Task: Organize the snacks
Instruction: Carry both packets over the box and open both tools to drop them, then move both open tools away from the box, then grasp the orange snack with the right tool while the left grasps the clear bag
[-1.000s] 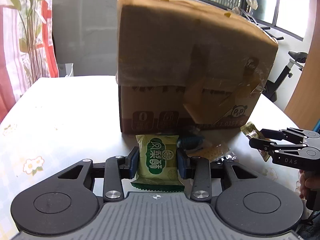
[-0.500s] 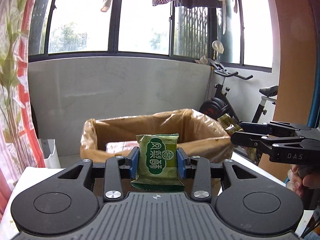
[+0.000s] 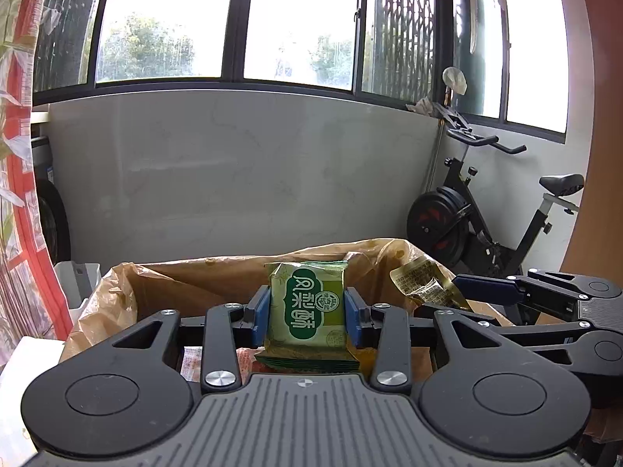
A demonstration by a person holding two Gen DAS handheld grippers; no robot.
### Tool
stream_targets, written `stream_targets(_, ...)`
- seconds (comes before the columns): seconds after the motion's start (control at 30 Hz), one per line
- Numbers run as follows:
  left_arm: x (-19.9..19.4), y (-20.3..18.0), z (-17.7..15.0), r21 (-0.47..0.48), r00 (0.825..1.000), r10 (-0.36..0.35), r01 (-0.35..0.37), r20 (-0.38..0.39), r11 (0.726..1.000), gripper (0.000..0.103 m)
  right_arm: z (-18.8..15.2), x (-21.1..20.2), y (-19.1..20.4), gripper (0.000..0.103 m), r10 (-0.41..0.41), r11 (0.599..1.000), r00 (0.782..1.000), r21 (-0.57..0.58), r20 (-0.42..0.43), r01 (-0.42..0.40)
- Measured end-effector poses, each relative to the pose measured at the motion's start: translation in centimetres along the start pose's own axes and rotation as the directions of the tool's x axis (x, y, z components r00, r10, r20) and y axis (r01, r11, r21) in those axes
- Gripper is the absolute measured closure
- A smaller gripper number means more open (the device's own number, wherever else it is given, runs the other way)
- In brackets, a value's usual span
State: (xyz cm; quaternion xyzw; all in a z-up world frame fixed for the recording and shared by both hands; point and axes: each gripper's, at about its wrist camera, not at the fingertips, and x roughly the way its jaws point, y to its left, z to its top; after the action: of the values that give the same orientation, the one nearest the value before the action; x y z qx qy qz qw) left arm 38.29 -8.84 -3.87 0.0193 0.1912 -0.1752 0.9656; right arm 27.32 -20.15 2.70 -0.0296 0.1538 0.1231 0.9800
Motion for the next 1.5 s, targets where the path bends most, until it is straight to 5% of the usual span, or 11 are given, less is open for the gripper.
stream_targets(0.17,0.4,0.1,-0.4,-0.02,1.0,0.001,-0.001,-0.009,1.0,0.042,-0.9,-0.2,-0.2,0.044,-0.015,1.0,1.0,0.0,-0.022,0.015)
stream_targets(0.5,-5.7,2.2,-1.5,0.029,0.999,0.005,-0.007,0.046,1.0,0.041,-1.5,-5.1,-1.7,0.041,0.016,0.992,0.998,0.123,0.058,-0.023)
stream_targets(0.77,-10.9,3.8,-5.1,-0.007,0.999,-0.019,0.019,0.046,1.0,0.042,-4.6,-9.6,-1.1,0.041,-0.011,0.996,0.996,0.095,0.091,0.003)
stream_targets(1.03,-11.0,6.4,-9.7,-0.044,0.997,-0.004,0.001,-0.075,0.999,0.042,-11.5,-9.3,-0.6,0.045,-0.088,0.995,0.994,0.044,-0.068,0.092)
stream_targets(1.27,-9.8,7.6,-12.8,-0.084,0.985,-0.011,-0.004,-0.173,0.996,0.042,-17.9,-7.0,-0.5,0.059,-0.125,0.986,0.953,0.073,-0.277,0.15)
stream_targets(1.5,-7.1,7.6,-15.4,-0.101,0.957,-0.03,0.0,-0.29,0.995,0.041,-19.6,-6.2,-0.6,0.072,-0.138,0.984,0.931,0.057,-0.338,0.166)
